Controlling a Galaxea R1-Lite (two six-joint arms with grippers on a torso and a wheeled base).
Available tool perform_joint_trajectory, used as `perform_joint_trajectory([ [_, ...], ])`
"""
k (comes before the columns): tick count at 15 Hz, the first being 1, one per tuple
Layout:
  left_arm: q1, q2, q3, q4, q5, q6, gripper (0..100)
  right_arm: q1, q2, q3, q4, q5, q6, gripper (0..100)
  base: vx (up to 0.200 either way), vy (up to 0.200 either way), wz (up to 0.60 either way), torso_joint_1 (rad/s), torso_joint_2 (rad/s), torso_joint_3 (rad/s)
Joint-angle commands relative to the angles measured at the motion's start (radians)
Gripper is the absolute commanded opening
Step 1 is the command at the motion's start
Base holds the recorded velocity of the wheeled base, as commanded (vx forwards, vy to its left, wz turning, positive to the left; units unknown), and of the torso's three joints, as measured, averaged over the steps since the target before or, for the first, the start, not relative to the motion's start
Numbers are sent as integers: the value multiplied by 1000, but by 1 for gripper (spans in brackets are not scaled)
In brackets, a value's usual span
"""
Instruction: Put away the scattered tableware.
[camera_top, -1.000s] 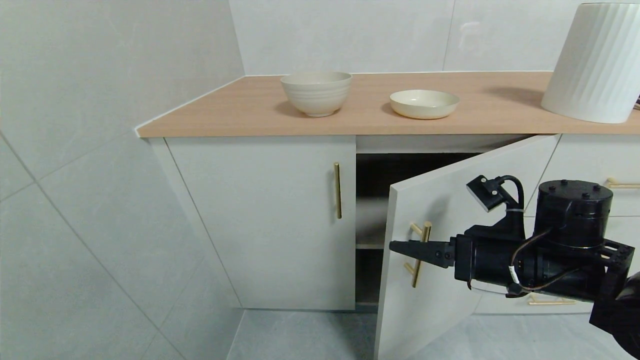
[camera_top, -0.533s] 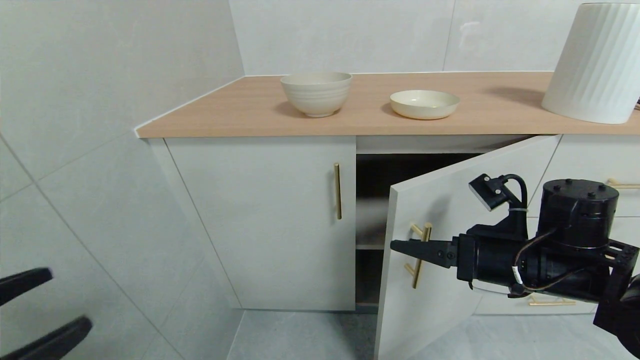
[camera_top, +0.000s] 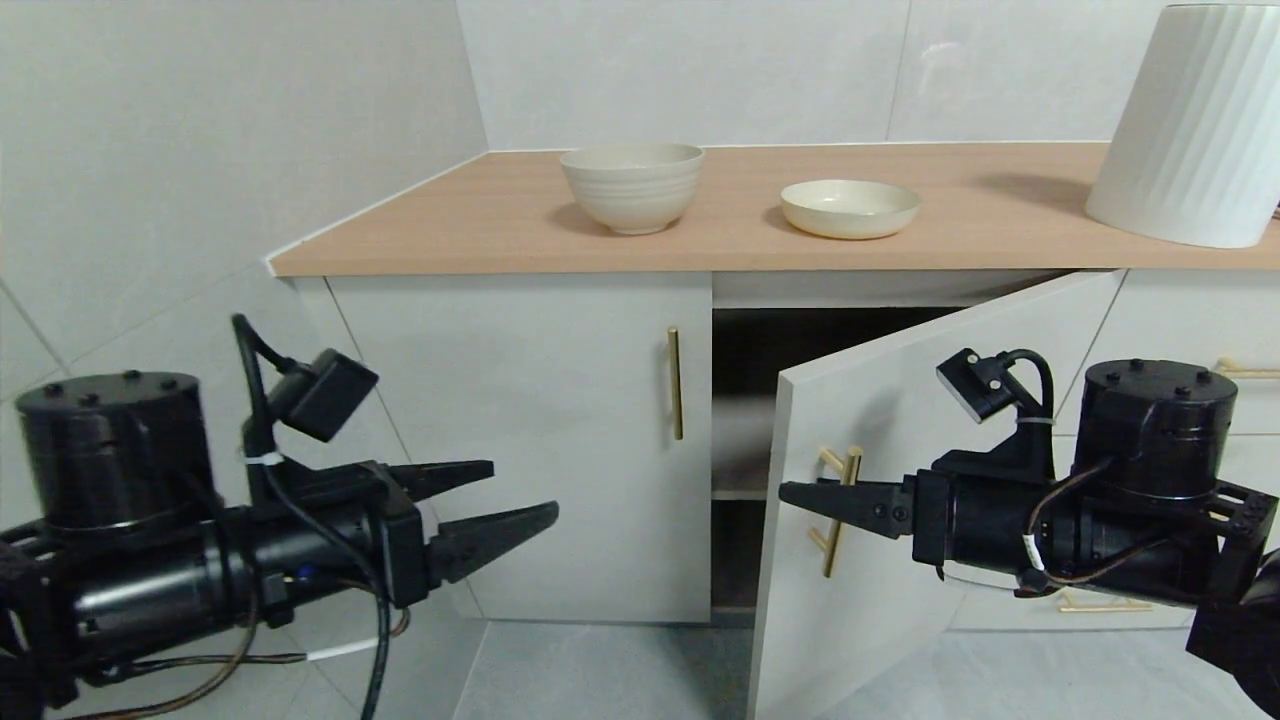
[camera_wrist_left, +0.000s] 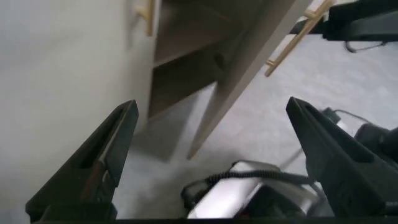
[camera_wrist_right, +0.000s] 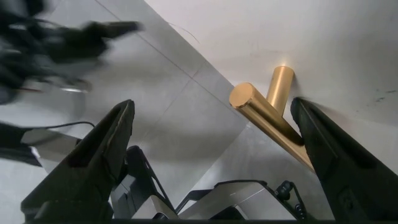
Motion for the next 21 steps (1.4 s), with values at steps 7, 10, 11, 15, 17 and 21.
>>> perform_joint_trajectory([
  [7, -113, 202, -16, -151, 4, -96, 0, -1, 20, 4, 2, -2, 0, 100, 0, 0, 0, 0, 0, 0],
  [10, -118, 311, -154, -165, -4, -95, 0, 1, 19, 5, 2, -2, 0, 100, 0, 0, 0, 0, 0, 0],
  [11, -138, 369, -183, -175, 1, -98, 0, 1, 19, 5, 2, -2, 0, 100, 0, 0, 0, 0, 0, 0],
  [15, -237, 518, -202, -411, 2, -170, 0, 1, 13, 7, 2, -2, -1, 100, 0, 0, 0, 0, 0, 0],
  [17, -247, 595, -212, -537, -2, -227, 0, -1, 7, 7, 2, -3, -1, 100, 0, 0, 0, 0, 0, 0],
  [21, -283, 756, -384, -629, 2, -239, 0, -1, -4, 14, 2, -2, -1, 100, 0, 0, 0, 0, 0, 0],
])
